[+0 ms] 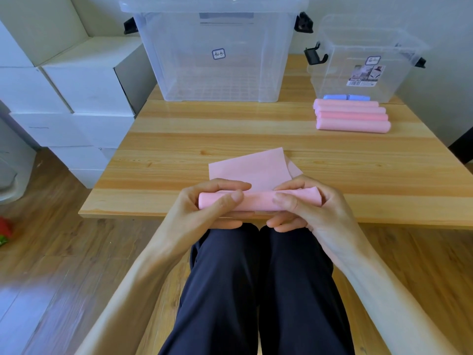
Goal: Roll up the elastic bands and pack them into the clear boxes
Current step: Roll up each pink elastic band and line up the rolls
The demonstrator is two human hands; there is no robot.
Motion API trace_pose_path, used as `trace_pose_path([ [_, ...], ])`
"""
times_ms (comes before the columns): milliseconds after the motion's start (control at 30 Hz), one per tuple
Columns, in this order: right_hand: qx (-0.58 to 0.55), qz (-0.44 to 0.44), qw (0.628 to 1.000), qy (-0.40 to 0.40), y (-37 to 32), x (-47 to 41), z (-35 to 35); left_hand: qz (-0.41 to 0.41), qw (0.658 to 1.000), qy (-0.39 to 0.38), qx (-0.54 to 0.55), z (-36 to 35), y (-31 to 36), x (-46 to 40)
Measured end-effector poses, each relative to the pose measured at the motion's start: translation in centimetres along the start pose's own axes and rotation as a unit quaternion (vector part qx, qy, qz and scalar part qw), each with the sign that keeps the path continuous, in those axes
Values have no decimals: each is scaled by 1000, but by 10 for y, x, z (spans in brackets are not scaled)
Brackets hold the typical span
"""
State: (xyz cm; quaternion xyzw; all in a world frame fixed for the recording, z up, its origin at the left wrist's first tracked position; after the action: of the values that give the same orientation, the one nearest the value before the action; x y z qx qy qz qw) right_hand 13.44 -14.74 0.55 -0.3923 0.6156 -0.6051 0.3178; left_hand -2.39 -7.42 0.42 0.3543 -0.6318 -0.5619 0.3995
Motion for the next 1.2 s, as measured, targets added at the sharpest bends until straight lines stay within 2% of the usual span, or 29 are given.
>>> trace_pose_path([
  [267,-5,-7,1000,-5,-1,1,1,4,1000,17,-10,1,0,-1],
  [433,-20,-11,1000,21,-1,-1,4,19,1000,-9,12,-4,-1,-1],
  [567,-2,-16,1000,-11,0,2,-1,13,1000,22,11,2,-2,-4],
  [800,25,3,1000,8,-5,2,-1,-2,997,70,32,8,-5,-6],
  [1033,17,-23,999,22,0,0,3,-26,999,18,19,2,-3,-5],
  [1200,13,-18,1000,-4,-1,1,3,-21,998,43,38,6,-4,-6],
])
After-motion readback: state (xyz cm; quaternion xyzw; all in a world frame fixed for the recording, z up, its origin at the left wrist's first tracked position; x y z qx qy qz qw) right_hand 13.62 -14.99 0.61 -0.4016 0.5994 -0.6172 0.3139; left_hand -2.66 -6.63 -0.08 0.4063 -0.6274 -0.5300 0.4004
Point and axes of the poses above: each hand's wrist, its own x-axis away from the middle knuckle, its own z-axis out of the back of the hand, y = z × x, the point moved 9 cm from there along -x, towards the middle knuckle, and after that the axes turned 11 degrees about y, right-handed, at the moved point
